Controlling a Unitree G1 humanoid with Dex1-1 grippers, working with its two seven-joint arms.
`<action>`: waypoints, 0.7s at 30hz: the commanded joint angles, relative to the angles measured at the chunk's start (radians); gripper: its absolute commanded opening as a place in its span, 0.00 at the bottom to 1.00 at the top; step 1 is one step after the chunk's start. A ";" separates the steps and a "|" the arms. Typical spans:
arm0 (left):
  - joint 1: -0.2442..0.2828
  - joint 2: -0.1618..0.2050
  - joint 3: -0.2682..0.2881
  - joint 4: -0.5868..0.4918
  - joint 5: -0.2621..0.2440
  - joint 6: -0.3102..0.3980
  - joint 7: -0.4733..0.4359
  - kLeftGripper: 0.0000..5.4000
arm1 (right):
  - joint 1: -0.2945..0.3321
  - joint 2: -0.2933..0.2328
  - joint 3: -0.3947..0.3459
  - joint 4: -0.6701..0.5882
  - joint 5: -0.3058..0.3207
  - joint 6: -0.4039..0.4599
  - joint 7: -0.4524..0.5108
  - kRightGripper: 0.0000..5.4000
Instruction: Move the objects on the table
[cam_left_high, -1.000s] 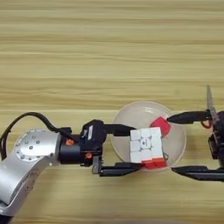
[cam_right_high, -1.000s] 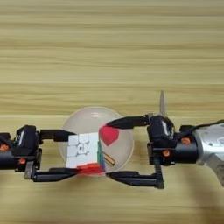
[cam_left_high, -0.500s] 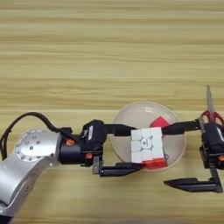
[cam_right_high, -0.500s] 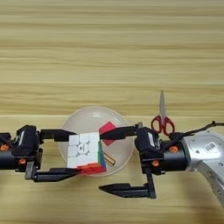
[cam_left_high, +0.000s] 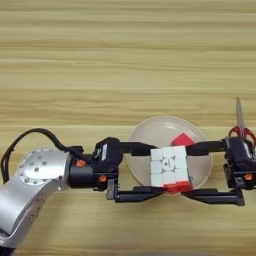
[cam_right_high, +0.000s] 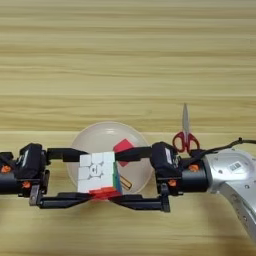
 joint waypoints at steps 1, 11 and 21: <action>-0.005 0.000 -0.002 -0.012 -0.004 -0.011 0.010 0.60 | -0.021 0.000 0.003 -0.009 -0.004 -0.009 0.000 0.62; -0.002 -0.001 0.002 -0.013 -0.005 -0.015 0.018 0.60 | -0.020 0.000 0.004 -0.013 -0.002 -0.010 -0.004 0.62; -0.004 -0.016 0.007 -0.013 -0.012 -0.019 0.039 0.71 | -0.019 0.003 0.004 -0.016 0.000 -0.011 -0.007 0.61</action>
